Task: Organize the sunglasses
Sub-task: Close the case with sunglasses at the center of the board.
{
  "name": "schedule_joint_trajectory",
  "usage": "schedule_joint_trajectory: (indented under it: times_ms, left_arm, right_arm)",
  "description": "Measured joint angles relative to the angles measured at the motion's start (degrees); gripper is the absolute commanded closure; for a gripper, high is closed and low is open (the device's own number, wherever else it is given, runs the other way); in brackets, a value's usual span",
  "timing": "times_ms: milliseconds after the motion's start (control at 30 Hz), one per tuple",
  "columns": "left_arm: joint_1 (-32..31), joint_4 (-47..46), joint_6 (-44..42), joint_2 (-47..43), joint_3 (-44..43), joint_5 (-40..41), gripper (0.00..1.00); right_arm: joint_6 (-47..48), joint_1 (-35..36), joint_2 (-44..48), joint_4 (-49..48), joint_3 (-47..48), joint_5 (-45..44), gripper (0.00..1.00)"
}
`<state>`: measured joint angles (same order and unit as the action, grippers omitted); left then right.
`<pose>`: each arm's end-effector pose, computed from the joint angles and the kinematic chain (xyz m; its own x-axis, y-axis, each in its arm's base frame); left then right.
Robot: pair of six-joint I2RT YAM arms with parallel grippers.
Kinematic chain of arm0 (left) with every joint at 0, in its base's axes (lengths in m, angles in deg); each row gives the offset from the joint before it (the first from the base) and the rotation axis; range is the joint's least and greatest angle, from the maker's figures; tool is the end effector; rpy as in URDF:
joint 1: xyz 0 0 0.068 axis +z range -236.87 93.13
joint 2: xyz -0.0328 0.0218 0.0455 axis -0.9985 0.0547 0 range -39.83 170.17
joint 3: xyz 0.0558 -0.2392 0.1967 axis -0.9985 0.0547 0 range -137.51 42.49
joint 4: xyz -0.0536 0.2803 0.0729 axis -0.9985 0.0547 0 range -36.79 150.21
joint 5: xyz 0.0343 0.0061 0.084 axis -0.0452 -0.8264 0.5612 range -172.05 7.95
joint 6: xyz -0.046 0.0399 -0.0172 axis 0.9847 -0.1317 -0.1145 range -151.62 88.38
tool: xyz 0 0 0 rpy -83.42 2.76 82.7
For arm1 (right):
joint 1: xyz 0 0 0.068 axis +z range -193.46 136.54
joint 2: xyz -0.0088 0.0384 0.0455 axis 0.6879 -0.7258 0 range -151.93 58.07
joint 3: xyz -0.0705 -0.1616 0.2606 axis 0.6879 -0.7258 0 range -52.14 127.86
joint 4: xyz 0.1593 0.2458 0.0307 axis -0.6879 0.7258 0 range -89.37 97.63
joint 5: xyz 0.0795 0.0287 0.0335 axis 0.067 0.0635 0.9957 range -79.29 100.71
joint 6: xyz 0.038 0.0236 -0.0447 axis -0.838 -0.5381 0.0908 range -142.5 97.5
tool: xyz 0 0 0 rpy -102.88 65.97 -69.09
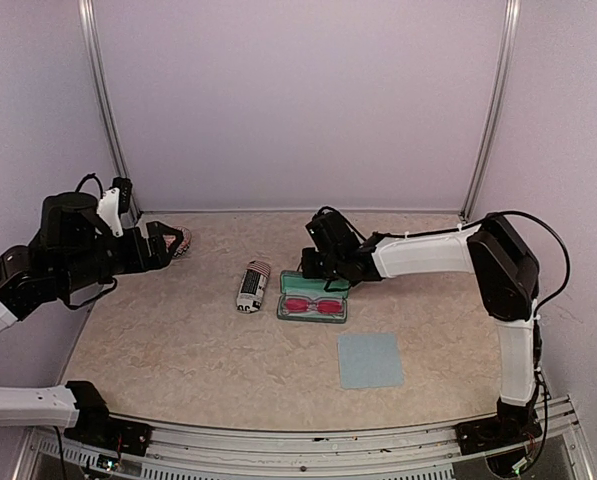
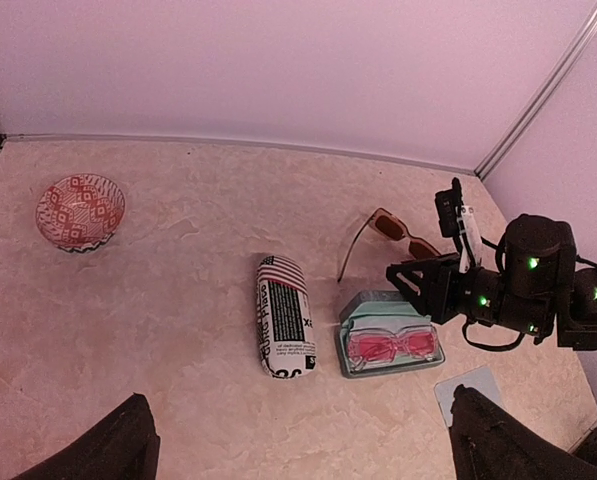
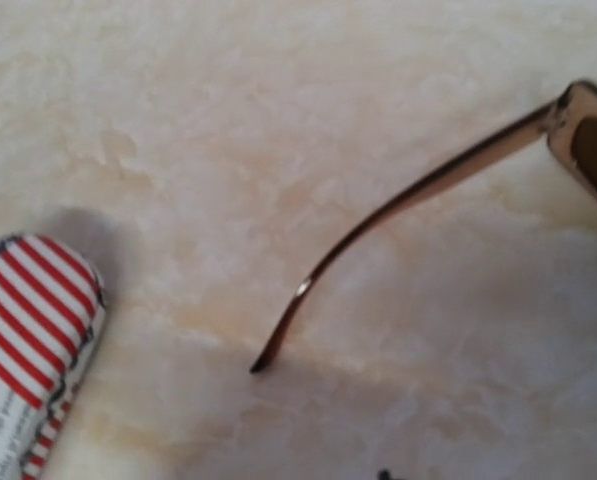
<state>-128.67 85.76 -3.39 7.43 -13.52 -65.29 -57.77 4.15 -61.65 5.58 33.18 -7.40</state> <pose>0.1507 -0.1158 0.3923 -0.4741 -0.1836 -0.8611 0.2468 0.9111 -0.3301 0.3685 0.3815 0.1952 -0.6607 0.0901 -0.7452 -0.1940 0.9385 0.2855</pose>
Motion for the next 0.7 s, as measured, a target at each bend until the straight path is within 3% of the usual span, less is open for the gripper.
schedule_joint_trajectory:
  times_ms: [333, 700]
  left_arm:
    - [0.00, 0.61, 0.00, -1.64, 0.50, 0.02, 0.01]
    - [0.00, 1.07, 1.11, -3.34, 2.56, 0.02, 0.01]
  right_arm:
    - [0.17, 2.97, -0.50, 0.48, -0.22, -5.53, 0.70]
    - [-1.42, 6.69, 1.95, -4.70, -6.80, -10.71, 0.71]
